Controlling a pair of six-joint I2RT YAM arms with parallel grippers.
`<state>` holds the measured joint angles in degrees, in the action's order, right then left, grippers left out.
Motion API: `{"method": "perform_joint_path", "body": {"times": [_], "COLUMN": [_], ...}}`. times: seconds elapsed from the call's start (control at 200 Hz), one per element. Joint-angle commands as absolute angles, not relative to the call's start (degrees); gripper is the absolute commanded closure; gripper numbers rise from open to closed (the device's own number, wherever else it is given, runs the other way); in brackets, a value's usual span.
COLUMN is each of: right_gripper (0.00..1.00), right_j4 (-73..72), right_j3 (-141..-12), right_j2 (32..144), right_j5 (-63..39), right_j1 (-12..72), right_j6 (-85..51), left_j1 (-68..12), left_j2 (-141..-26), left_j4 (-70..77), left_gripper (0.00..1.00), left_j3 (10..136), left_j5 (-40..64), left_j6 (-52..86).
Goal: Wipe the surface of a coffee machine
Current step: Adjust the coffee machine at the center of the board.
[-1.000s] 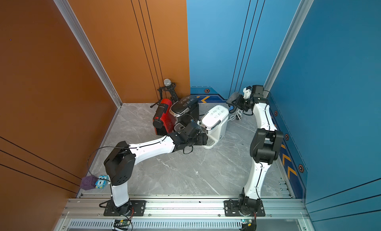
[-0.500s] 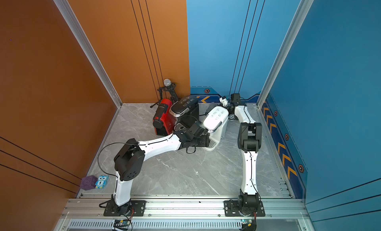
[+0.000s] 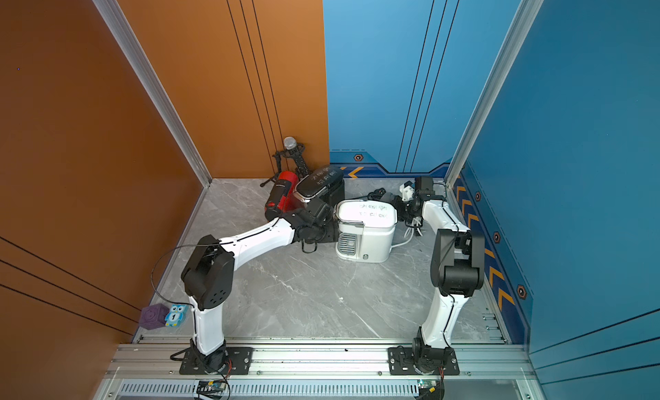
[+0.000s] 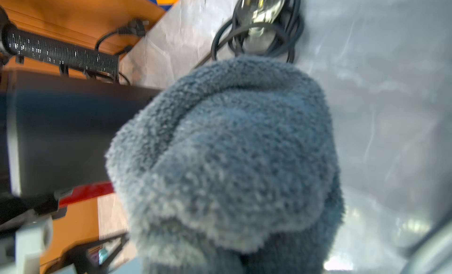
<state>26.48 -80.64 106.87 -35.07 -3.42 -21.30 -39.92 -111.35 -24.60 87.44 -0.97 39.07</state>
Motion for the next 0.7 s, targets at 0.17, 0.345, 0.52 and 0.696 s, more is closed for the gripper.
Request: {"method": "perform_joint_path", "body": {"times": [0.17,0.345,0.52,0.696], "right_gripper": [0.89,0.89,0.89,0.88], "right_j4": [26.37,27.77,25.23,25.22], "right_j3": [-70.25,-68.07,-65.56,-60.91], "right_j2": [88.0,77.9,68.84,65.04], "right_j5": [-26.81,-21.81,-29.38,-30.18], "right_j1": [-9.16,-11.55,-13.22,-12.05], "right_j6": [-24.15,-24.09,-25.56,-25.4], "left_j1": [-42.6,-43.74,-45.48,-46.23], "left_j2": [-105.95,-105.36,-105.29,-105.12], "left_j4": [-18.28,-18.19,-18.19,-18.15], "left_gripper": [0.24,0.24,0.24,0.24], "left_j3": [84.94,80.8,79.77,77.74], "left_j5": [-3.49,-4.11,-4.79,-5.32], "left_j6": [40.07,41.26,41.63,42.49]}}
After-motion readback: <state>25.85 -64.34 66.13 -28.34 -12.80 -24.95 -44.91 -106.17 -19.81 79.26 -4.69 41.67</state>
